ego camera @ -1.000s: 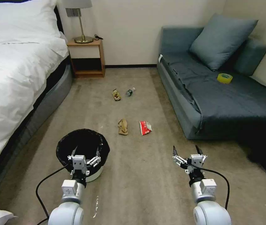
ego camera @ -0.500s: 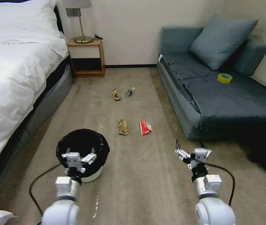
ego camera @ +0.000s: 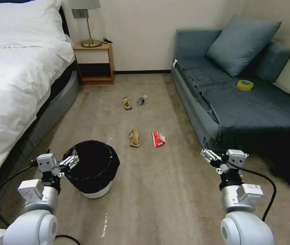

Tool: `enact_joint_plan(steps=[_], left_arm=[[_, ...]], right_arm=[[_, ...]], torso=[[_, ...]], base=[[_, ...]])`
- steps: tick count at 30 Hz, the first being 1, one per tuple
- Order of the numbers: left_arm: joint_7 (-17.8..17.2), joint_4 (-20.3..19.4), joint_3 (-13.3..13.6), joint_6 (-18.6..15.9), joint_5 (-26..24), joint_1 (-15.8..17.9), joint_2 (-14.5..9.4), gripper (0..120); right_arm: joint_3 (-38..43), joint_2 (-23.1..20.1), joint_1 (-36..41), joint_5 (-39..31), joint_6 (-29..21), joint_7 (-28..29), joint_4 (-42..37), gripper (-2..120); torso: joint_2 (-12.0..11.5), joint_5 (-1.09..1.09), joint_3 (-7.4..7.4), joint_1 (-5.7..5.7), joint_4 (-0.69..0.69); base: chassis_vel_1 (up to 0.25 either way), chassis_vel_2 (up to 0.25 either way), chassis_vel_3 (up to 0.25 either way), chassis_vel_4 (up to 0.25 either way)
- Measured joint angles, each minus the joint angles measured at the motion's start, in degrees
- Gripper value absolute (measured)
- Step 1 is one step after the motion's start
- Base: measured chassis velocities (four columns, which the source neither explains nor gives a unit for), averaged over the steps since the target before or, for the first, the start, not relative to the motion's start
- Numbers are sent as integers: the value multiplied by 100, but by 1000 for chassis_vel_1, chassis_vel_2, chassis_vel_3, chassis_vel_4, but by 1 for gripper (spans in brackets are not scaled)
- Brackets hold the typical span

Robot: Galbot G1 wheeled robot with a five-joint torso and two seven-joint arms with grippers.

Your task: Pick up the trash bin, then pick up the garbage on the floor and place it into the trash bin.

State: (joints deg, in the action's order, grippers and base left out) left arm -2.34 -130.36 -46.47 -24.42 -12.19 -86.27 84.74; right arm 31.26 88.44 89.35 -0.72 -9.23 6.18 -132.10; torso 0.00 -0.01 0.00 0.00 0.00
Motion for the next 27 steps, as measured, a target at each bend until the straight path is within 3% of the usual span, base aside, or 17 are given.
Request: enact_joint_plan(steps=[2, 3, 5, 8, 11, 16, 21, 27], left_arm=[[-469, -39, -20, -530, -356, 101, -108, 100], [-469, -39, -20, -530, -356, 101, -108, 100], [-929, -18, -41, -1021, -733, 241, -229, 100], [-1158, 121, -76, -1232, -862, 379, -341, 100], [-1513, 390, -116, -1510, -1330, 623, -539, 100], [-1830, 882, -87, -1772, -1880, 1034, -782, 100], [-2174, 1446, -1, -1815, -2549, 1524, -1040, 100], [-2429, 1917, 114, -1814, -2966, 1810, -1257, 100]], right_arm=[[-14, 0, -8, 2, 4, -2, 1, 100], [-14, 0, -8, 2, 4, -2, 1, 100], [-25, 0, -16, 3, 12, -7, 7, 100], [-32, -4, -19, 4, 24, -14, 17, 100], [-33, -17, -35, 4, 32, -24, 34, 100], [-34, -26, -64, 13, 37, -45, 84, 100], [-38, -35, -136, 17, 33, -95, 136, 100], [-37, -36, -185, 19, 19, -118, 169, 100]], torso=[[0, 1, 0, 0, 0], [0, 1, 0, 0, 0], [0, 0, 0, 0, 0], [0, 0, 0, 0, 0], [0, 0, 0, 1, 0], [0, 0, 0, 1, 0], [0, 0, 0, 1, 0], [0, 0, 0, 1, -1]], base=[[0, 0, 0, 0], [0, 0, 0, 0], [0, 0, 0, 0], [0, 0, 0, 0], [0, 0, 0, 0], [0, 0, 0, 0], [0, 0, 0, 0], [0, 0, 0, 0]])
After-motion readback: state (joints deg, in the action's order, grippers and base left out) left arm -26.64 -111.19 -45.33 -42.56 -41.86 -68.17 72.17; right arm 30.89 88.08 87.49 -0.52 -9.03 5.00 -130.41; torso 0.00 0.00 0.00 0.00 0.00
